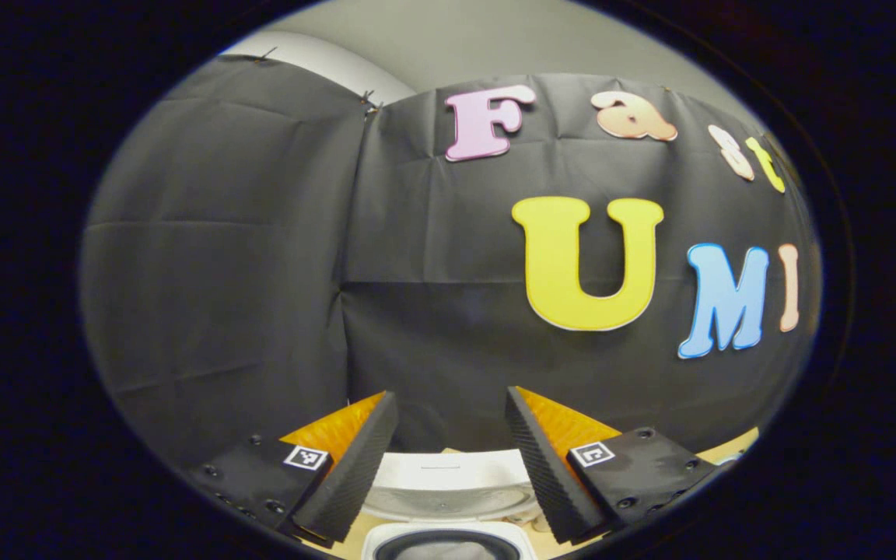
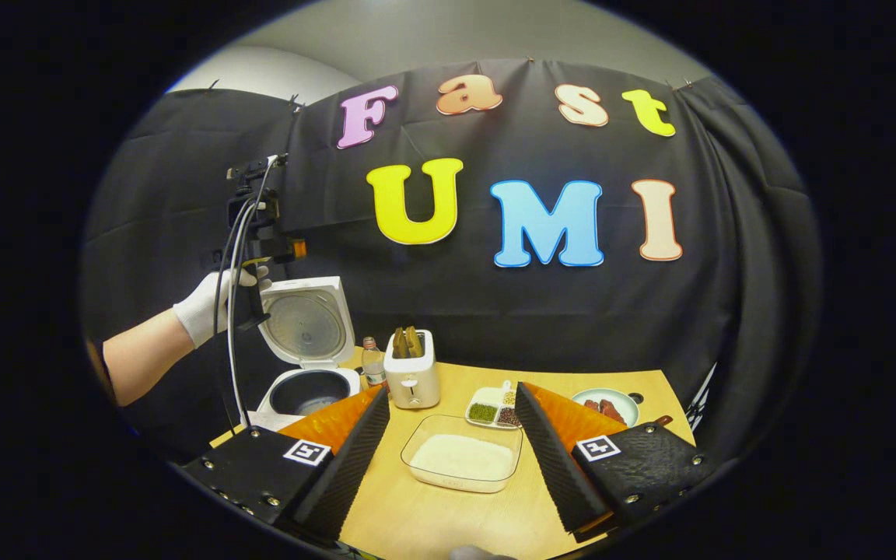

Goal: Close the left gripper, press the button to open the rice cooker; take a wooden spoon from the chopstick holder with the right hand, scoop a spoonful of rice and pour it into the rice cooker, then put the wooden spoon back into the chopstick holder.

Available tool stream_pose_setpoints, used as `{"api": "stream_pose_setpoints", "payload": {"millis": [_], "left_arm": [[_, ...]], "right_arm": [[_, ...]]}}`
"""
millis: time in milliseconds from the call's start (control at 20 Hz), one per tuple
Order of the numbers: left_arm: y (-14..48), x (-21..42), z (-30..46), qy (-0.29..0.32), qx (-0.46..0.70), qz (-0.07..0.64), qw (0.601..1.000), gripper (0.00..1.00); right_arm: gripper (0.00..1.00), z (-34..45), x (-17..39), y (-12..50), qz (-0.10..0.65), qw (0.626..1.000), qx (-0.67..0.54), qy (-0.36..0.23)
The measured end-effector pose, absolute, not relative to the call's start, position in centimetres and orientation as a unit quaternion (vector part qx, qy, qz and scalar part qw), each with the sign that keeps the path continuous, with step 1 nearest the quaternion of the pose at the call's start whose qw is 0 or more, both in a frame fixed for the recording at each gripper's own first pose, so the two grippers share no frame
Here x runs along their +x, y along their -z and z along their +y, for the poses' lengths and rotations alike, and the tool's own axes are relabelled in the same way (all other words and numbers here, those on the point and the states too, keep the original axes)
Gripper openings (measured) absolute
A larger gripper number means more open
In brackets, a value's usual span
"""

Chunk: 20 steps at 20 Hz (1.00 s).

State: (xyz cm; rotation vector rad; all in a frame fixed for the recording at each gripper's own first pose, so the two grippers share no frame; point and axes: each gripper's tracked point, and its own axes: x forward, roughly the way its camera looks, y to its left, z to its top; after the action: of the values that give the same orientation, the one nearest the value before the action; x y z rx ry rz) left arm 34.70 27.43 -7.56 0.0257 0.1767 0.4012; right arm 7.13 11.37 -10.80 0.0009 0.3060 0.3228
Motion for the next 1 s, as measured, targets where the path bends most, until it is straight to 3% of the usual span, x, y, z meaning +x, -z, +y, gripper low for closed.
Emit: {"api": "stream_pose_setpoints", "payload": {"millis": [100,250,300,350,800,1000], "left_arm": [[8.9,36.6,27.8,-0.198,0.024,0.097,0.975,0.96],[12.3,37.9,28.3,-0.198,0.032,0.141,0.970,1.00],[13.2,37.8,28.5,-0.200,0.024,0.159,0.966,0.96],[12.8,38.4,29.0,-0.198,0.009,0.145,0.969,0.96],[14.2,34.8,26.6,-0.189,-0.017,0.196,0.962,0.98],[15.5,30.3,24.4,-0.182,-0.026,0.215,0.959,0.98]], "right_arm": [[0.99,11.6,7.4,11.1,0.157,0.974,0.008,-0.161],[0.99,11.3,7.4,11.5,0.163,0.973,0.007,-0.160],[0.99,11.2,7.3,11.5,0.164,0.973,0.009,-0.161],[0.99,11.2,7.2,11.6,0.165,0.973,0.013,-0.162],[0.99,9.1,6.9,11.9,0.176,0.972,0.034,-0.153],[0.99,8.7,6.1,12.1,0.176,0.971,0.040,-0.156]]}}
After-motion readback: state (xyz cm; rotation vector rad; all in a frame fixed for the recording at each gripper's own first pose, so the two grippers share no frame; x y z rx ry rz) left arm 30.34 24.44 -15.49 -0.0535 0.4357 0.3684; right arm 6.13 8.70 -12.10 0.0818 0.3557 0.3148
